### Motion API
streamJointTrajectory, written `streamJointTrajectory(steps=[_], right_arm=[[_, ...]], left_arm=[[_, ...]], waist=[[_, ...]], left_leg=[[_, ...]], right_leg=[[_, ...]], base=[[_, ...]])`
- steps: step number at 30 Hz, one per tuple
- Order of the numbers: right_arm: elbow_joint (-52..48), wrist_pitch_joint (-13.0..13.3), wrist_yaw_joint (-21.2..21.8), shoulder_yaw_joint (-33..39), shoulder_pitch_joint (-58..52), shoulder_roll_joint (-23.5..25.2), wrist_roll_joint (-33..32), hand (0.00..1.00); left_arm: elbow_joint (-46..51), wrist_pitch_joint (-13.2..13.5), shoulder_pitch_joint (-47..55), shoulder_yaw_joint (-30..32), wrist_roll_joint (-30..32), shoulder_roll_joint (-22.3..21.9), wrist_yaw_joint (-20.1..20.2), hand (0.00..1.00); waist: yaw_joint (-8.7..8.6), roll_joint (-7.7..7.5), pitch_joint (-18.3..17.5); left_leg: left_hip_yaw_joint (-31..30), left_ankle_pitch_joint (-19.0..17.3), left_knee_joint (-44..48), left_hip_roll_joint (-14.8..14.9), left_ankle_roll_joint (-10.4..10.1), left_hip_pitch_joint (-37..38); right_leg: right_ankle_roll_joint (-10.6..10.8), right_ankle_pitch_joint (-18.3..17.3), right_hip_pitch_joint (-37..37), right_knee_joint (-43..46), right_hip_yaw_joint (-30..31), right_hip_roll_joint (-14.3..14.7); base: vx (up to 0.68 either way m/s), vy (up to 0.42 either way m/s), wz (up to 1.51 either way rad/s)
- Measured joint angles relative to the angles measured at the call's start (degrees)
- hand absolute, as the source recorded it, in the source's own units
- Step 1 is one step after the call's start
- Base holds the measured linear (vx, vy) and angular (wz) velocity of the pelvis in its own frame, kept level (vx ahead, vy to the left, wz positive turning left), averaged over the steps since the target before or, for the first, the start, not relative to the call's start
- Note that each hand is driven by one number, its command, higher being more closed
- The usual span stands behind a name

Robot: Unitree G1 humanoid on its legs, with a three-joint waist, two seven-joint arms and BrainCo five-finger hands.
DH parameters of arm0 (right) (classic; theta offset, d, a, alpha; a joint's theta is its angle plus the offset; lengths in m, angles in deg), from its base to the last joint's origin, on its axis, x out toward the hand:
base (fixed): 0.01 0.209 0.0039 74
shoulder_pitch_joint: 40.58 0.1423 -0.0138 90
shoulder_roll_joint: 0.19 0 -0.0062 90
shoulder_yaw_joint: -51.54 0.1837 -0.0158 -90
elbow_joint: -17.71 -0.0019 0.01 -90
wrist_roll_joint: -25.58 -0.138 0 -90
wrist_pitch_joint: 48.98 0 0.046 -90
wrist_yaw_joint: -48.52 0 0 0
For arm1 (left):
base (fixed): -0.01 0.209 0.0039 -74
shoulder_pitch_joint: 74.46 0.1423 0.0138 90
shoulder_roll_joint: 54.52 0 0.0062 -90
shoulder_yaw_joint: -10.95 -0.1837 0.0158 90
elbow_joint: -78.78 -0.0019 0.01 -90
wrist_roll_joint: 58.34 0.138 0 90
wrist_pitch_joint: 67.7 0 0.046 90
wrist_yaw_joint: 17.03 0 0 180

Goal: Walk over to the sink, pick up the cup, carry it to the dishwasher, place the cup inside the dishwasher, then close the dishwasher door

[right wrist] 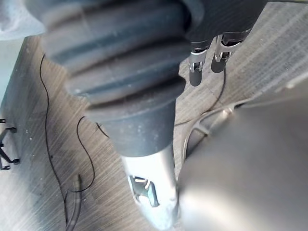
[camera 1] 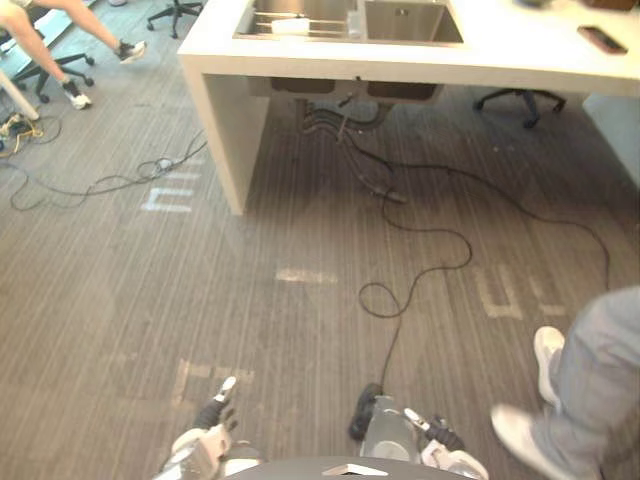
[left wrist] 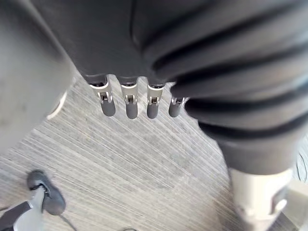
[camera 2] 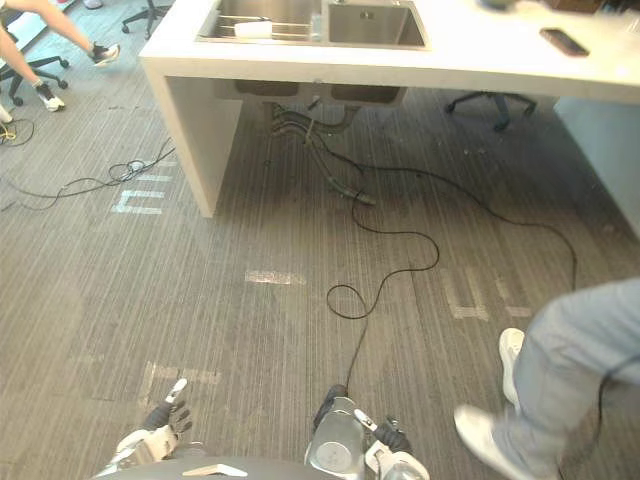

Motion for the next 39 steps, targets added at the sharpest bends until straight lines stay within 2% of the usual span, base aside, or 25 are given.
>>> streamJointTrajectory(steps=[2, 3, 4, 5, 8, 10, 11, 12, 13, 14, 15, 20, 23, 24, 25, 26, 27, 28, 30, 32, 33, 35, 37, 38, 39], right_arm=[[0.0, -0.6, 0.7, -0.5, -0.4, -0.8, 1.8, 0.0], [0.2, -0.7, 0.8, -1.3, -0.6, -1.4, 2.6, 0.0], [0.1, -0.5, 0.9, -1.8, -0.4, -1.6, 2.8, 0.0], [0.2, -0.5, 1.1, -1.8, -0.1, -1.6, 2.8, 0.0], [0.4, 1.1, 1.7, -1.5, 1.0, -2.2, 1.4, 0.0], [0.1, 2.4, 2.0, -1.5, 1.0, -2.2, 1.1, 0.0], [-0.2, 3.2, 1.9, -1.3, -0.4, -3.4, 0.8, 0.0], [0.6, 3.1, 1.8, -0.6, -0.5, -2.7, -0.4, 0.0], [0.7, 2.9, 2.0, -0.5, -0.5, -1.7, -0.8, 0.0], [0.9, 2.8, 3.1, -0.4, -0.5, -1.1, -1.2, 0.0], [1.5, 2.8, 3.2, -0.3, -0.3, -1.1, -1.3, 0.0], [4.9, 0.5, 4.1, 1.9, 0.5, -0.5, -5.5, 0.0], [5.1, -1.1, 4.1, 5.7, -0.9, 1.0, -10.2, 0.0], [4.9, -1.3, 4.0, 7.4, -1.9, 1.4, -10.3, 0.0], [5.5, -1.0, 3.8, 8.7, -1.7, 1.8, -10.0, 0.0], [6.4, -0.7, 3.7, 9.3, -1.7, 2.2, -10.0, 0.0], [6.9, -0.4, 3.2, 10.3, -1.5, 3.2, -10.0, 0.0], [6.7, 0.1, 2.8, 11.1, -1.6, 3.5, -10.0, 0.0], [6.7, -0.2, 2.9, 10.8, -1.8, 3.5, -9.9, 0.0], [6.7, -0.6, 2.8, 10.8, -1.7, 3.7, -8.6, 0.0], [6.5, -0.5, 3.0, 11.6, -1.7, 3.7, -8.3, 0.0], [6.9, -0.9, 2.7, 12.0, -2.3, 3.4, -6.8, 0.0], [7.5, -1.9, 3.1, 11.9, -3.9, 4.3, -7.0, 0.0], [9.1, -2.3, 3.8, 12.2, -4.8, 4.6, -7.4, 0.0], [9.2, -3.1, 4.0, 13.3, -4.8, 3.8, -7.1, 0.0]], left_arm=[[3.2, 3.3, 0.0, 0.0, -0.1, -1.1, -3.0, 0.0], [6.5, 5.2, -0.6, -0.1, -0.1, -1.4, -4.5, 0.0], [9.2, 7.3, -1.5, -0.1, -0.1, -1.4, -6.6, 0.0], [10.3, 8.2, -2.3, -0.1, -0.1, -1.3, -7.7, 0.0], [19.8, 11.6, -3.4, -0.3, 0.0, -1.5, -11.1, 0.0], [27.6, 13.3, -1.9, -0.5, 0.7, -2.3, -13.2, 0.0], [32.8, 14.1, 0.7, -1.3, 1.3, -3.3, -14.7, 0.0], [36.5, 15.1, 2.1, -1.3, 2.5, -3.6, -15.7, 0.0], [36.6, 15.0, 1.0, -1.1, 2.8, -3.0, -16.2, 0.0], [39.0, 15.3, 0.5, 0.2, 2.9, -2.5, -16.9, 0.0], [39.4, 15.3, 0.3, 0.7, 2.9, -2.4, -17.0, 0.0], [46.0, 16.4, 2.7, 4.0, 5.2, -2.5, -17.0, 0.0], [55.3, 17.3, 2.8, 5.5, 7.1, -2.5, -15.4, 0.0], [58.5, 17.6, 2.6, 5.9, 7.4, -2.9, -14.3, 0.0], [61.6, 17.3, 2.5, 5.4, 7.4, -2.9, -13.4, 0.0], [63.3, 17.3, 2.7, 5.4, 7.5, -2.6, -13.1, 0.0], [64.7, 17.2, 2.6, 5.5, 7.4, -1.8, -12.6, 0.0], [64.9, 17.0, 2.8, 5.7, 7.1, -1.5, -12.5, 0.0], [64.9, 16.9, 2.6, 5.8, 6.8, -1.3, -11.2, 0.0], [64.9, 17.0, 1.9, 5.8, 6.7, -0.4, -9.8, 0.0], [64.8, 17.0, 1.8, 5.9, 6.7, 0.9, -9.8, 0.0], [63.6, 17.1, 1.7, 6.0, 6.0, 2.7, -9.5, 0.0], [63.1, 17.2, 1.8, 6.2, 3.8, 3.3, -8.1, 0.0], [63.1, 17.4, 2.0, 6.5, 3.0, 3.2, -7.2, 0.0], [63.0, 17.2, 2.8, 6.4, 2.7, 2.0, -6.7, 0.0]], waist=[[-0.67, 1.09, -0.5], [-0.59, 1.6, -0.7], [-0.6, 1.23, -0.5], [-0.55, 1.07, -0.4], [0.17, -0.11, 0.3], [0.99, 0.1, 0.3], [1.87, 3.25, -0.2], [2.55, 5.36, -0.3], [2.2, 3.9, 0.3], [3.06, 2.93, 0.9], [3.16, 2.4, 1.1], [6.12, -0.62, 1.4], [6.35, -3.86, -1.0], [5.51, -4.39, -1.9], [5.43, -4.58, -2.7], [5.43, -4.47, -2.7], [5.72, -4.68, -2.4], [5.98, -4.15, -2.3], [5.75, -2.7, -3.0], [5.93, -1.84, -3.3], [5.24, -1.18, -3.1], [4.22, -1.0, -2.8], [4.1, -4.17, -3.7], [4.28, -6.11, -4.0], [4.26, -5.15, -4.0]], left_leg=[[-0.1, 6.8, 15.6, 6.2, 1.2, -6.3], [-0.7, 5.6, 27.7, 8.6, 1.4, -11.7], [0.3, 3.7, 33.3, 8.7, 1.8, -15.5], [1.3, 2.7, 33.5, 8.2, 1.9, -17.0], [5.2, -0.3, 20.5, -0.3, 2.3, -23.0], [7.2, 5.8, 0.8, -6.6, 2.4, -23.7], [6.3, 20.7, -13.3, -8.2, 1.9, -22.7], [5.4, 24.7, -16.1, -7.9, 13.0, -21.5], [5.3, 25.6, -15.8, -9.2, 12.1, -21.7], [3.8, 23.5, -16.0, -10.4, 9.8, -21.9], [3.7, 23.2, -16.0, -11.1, 9.9, -21.8], [4.9, 18.2, -12.3, -13.8, 11.6, -19.9], [4.9, 14.5, -10.9, -17.7, 13.5, -21.1], [3.8, 12.9, -10.5, -19.0, 13.9, -21.0], [3.4, 11.8, -10.8, -19.5, 13.8, -20.7], [3.4, 11.3, -11.2, -19.5, 13.6, -19.8], [3.2, 10.8, -12.2, -19.6, 12.8, -17.2], [2.9, 10.6, -13.7, -19.1, 12.4, -14.4], [2.3, 10.5, -15.1, -17.3, 12.0, -12.5], [1.6, 10.1, -15.8, -15.4, 10.9, -11.7], [0.6, 9.9, -15.8, -14.2, 9.9, -11.1], [-1.4, 8.5, -15.8, -13.2, 7.4, -9.2], [-4.3, 7.3, -15.8, -13.8, 5.5, -7.4], [-6.0, 6.9, -15.8, -14.9, 4.3, -7.0], [-7.1, 6.8, -15.8, -14.3, 3.4, -7.3]], right_leg=[[-2.0, -1.0, 5.7, -3.3, -3.0, 2.9], [-4.0, -1.0, 9.7, -5.7, -5.0, 4.3], [-4.2, -1.0, 13.6, -8.5, -6.1, 5.1], [-4.0, -0.8, 15.6, -10.1, -6.8, 5.3], [-1.9, 0.2, 23.5, -16.7, -9.1, 4.4], [0.6, 0.0, 26.7, -18.0, -10.0, 3.9], [2.6, -1.2, 28.7, -18.4, -9.2, 6.8], [5.8, -4.6, 31.1, -18.4, -7.5, 8.4], [5.1, -5.2, 31.1, -18.6, -5.9, 8.3], [4.1, -5.8, 30.2, -18.6, -3.7, 9.4], [4.1, -6.0, 30.6, -18.8, -3.5, 9.1], [5.7, -8.6, 33.4, -18.5, -2.0, 5.2], [3.9, -12.3, 31.5, -13.8, -1.9, 1.2], [3.7, -11.6, 28.1, -4.1, -2.1, -2.2], [4.1, -8.0, 22.1, 8.2, -0.5, -5.8], [3.3, -5.9, 19.8, 13.6, -0.4, -7.4], [3.1, -7.6, 17.1, 18.8, -0.6, -9.4], [2.2, -10.5, 15.8, 16.9, -2.0, -9.1], [1.7, -11.4, 13.1, 6.4, -4.0, -6.4], [2.1, -7.2, 8.1, -2.2, -2.5, -5.4], [2.8, -2.7, 5.4, -5.0, -0.3, -5.4], [3.0, 3.7, 4.6, -4.2, 2.2, -5.6], [2.7, 9.5, 6.1, -3.0, 2.5, -4.6], [-0.5, 6.0, 8.2, -5.8, 1.5, -3.9], [1.0, 2.6, 9.8, -7.9, 1.3, -2.5]], base=[[0.53, -0.344, 0.23], [0.48, -0.264, 0.43], [0.46, -0.229, 0.39], [0.52, -0.184, 0.41], [0.39, -0.051, 0.31], [0.31, 0.057, 0.1], [0.43, 0.16, 0.05], [0.38, 0.164, 0.28], [0.21, 0.142, 0.56], [0.08, 0.077, 0.69], [0.08, 0.085, 0.43], [0.07, 0.031, -0.06], [0.2, 0.037, 0.08], [0.3, 0.042, 0.28], [0.31, 0.059, 0.26], [0.3, 0.107, 0.04], [0.37, 0.062, -0.09], [0.31, 0.037, -0.04], [0.29, -0.038, 0.09], [0.26, -0.095, 0.14], [0.18, -0.094, 0.24], [0.19, -0.17, 0.54], [0.22, -0.304, 0.65], [0.24, -0.367, 0.52], [0.22, -0.334, 0.45]])
